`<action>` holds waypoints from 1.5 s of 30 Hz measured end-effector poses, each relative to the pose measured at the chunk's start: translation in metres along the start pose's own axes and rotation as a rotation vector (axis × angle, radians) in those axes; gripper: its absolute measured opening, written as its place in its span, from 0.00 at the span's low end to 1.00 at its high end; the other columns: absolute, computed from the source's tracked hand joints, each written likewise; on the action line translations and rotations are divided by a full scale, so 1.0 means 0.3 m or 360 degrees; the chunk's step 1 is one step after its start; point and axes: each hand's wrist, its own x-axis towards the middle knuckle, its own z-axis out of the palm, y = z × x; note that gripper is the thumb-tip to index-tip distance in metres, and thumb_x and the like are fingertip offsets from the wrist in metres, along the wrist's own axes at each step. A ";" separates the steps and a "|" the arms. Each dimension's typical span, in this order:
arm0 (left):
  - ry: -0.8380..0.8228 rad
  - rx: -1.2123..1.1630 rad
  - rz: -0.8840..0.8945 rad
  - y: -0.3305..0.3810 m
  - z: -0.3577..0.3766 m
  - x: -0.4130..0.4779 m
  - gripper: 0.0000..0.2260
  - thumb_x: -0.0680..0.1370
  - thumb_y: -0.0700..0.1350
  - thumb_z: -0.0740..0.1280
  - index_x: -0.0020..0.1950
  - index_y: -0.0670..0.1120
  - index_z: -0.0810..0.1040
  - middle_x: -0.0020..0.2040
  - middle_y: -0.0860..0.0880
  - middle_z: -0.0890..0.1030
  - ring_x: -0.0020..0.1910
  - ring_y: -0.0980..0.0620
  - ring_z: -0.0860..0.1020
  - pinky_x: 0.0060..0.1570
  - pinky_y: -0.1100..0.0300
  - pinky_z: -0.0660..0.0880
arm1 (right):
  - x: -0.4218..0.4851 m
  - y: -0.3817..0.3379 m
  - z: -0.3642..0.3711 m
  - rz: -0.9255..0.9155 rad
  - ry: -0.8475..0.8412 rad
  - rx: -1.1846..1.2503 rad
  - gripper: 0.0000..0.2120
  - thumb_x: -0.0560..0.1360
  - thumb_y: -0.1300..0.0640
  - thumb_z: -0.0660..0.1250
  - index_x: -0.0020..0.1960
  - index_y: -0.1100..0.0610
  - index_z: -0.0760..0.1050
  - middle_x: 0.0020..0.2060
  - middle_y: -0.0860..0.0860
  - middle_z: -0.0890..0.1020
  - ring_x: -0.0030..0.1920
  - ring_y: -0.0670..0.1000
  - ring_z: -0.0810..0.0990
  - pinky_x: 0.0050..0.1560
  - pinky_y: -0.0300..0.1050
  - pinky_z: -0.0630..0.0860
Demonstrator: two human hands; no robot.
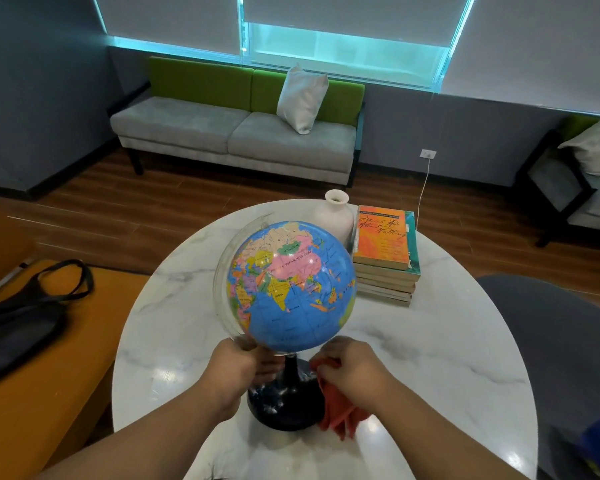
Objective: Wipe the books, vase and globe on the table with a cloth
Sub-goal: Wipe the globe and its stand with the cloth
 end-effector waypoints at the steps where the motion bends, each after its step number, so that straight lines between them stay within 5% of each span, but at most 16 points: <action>1: -0.0001 -0.0009 -0.0004 0.002 -0.001 -0.001 0.04 0.78 0.34 0.66 0.51 0.37 0.78 0.41 0.37 0.84 0.39 0.43 0.83 0.35 0.59 0.80 | 0.000 -0.015 0.006 -0.0026 -0.0016 0.0026 0.10 0.72 0.58 0.67 0.51 0.51 0.84 0.47 0.46 0.79 0.50 0.47 0.78 0.55 0.36 0.73; 5: 0.0005 0.0026 -0.0003 0.003 0.004 -0.008 0.03 0.78 0.34 0.66 0.50 0.35 0.78 0.40 0.36 0.84 0.38 0.43 0.83 0.33 0.60 0.79 | 0.005 -0.021 0.030 -0.0004 -0.0247 -0.0148 0.11 0.73 0.56 0.65 0.53 0.53 0.81 0.51 0.50 0.80 0.52 0.51 0.78 0.55 0.43 0.75; 11: -0.0011 0.0068 0.0003 -0.004 0.000 -0.012 0.04 0.78 0.32 0.65 0.51 0.36 0.78 0.42 0.37 0.84 0.40 0.42 0.84 0.34 0.60 0.79 | 0.023 -0.004 0.033 0.0026 -0.0158 -0.0149 0.12 0.75 0.57 0.66 0.57 0.54 0.81 0.54 0.49 0.82 0.57 0.49 0.78 0.52 0.30 0.67; 15: -0.0028 0.0079 0.0007 -0.002 -0.002 -0.016 0.04 0.78 0.34 0.65 0.51 0.37 0.79 0.42 0.38 0.85 0.42 0.42 0.84 0.35 0.60 0.80 | 0.010 0.017 0.025 0.0075 -0.0304 -0.0098 0.11 0.73 0.55 0.66 0.54 0.49 0.82 0.52 0.46 0.80 0.53 0.50 0.79 0.58 0.42 0.75; 17: -0.0025 0.0082 0.0012 -0.002 0.001 -0.016 0.04 0.78 0.33 0.64 0.50 0.37 0.79 0.42 0.38 0.85 0.41 0.43 0.84 0.35 0.60 0.80 | 0.019 0.034 0.014 0.0111 -0.0231 -0.0204 0.12 0.74 0.58 0.65 0.54 0.51 0.83 0.54 0.48 0.81 0.55 0.49 0.78 0.58 0.39 0.72; 23: -0.0018 0.0110 -0.0004 -0.002 -0.005 -0.011 0.05 0.79 0.35 0.64 0.52 0.36 0.78 0.41 0.38 0.85 0.40 0.43 0.84 0.36 0.59 0.81 | -0.008 0.015 0.027 -0.0047 -0.0320 -0.0135 0.11 0.73 0.57 0.66 0.51 0.47 0.82 0.49 0.42 0.77 0.51 0.48 0.78 0.57 0.42 0.76; 27: -0.0008 0.0083 0.0005 0.004 0.007 -0.017 0.05 0.78 0.34 0.65 0.52 0.35 0.78 0.42 0.37 0.84 0.37 0.45 0.84 0.33 0.60 0.79 | -0.002 0.037 0.015 0.0038 -0.0264 -0.0191 0.11 0.73 0.57 0.66 0.53 0.51 0.82 0.51 0.47 0.79 0.52 0.49 0.78 0.58 0.43 0.74; 32: -0.0019 0.0067 -0.0002 0.010 0.002 -0.024 0.04 0.79 0.35 0.65 0.50 0.36 0.78 0.40 0.39 0.85 0.34 0.48 0.84 0.30 0.63 0.77 | -0.017 0.025 0.024 0.0000 -0.0378 0.0073 0.12 0.72 0.60 0.67 0.53 0.49 0.83 0.45 0.40 0.77 0.52 0.45 0.79 0.57 0.37 0.75; 36: -0.0019 0.0059 -0.0007 0.012 0.005 -0.022 0.04 0.78 0.35 0.65 0.51 0.37 0.78 0.41 0.38 0.85 0.36 0.47 0.84 0.31 0.62 0.78 | -0.021 0.041 0.016 0.0158 -0.0373 0.0073 0.08 0.72 0.53 0.65 0.47 0.45 0.81 0.42 0.47 0.83 0.44 0.50 0.83 0.53 0.49 0.80; 40: -0.0054 0.0085 -0.0011 0.012 -0.013 -0.024 0.04 0.78 0.34 0.65 0.51 0.37 0.79 0.41 0.38 0.85 0.37 0.46 0.84 0.33 0.61 0.79 | -0.025 0.026 0.029 -0.0015 -0.0406 0.0147 0.12 0.72 0.59 0.68 0.52 0.47 0.83 0.46 0.39 0.78 0.52 0.44 0.79 0.58 0.36 0.74; 45: -0.0076 0.0135 -0.0022 0.013 -0.018 -0.031 0.05 0.78 0.33 0.64 0.51 0.38 0.79 0.41 0.38 0.85 0.38 0.45 0.84 0.34 0.61 0.80 | -0.010 0.065 0.024 0.0191 -0.0257 -0.0062 0.09 0.74 0.57 0.66 0.50 0.48 0.83 0.47 0.44 0.81 0.50 0.47 0.80 0.56 0.39 0.75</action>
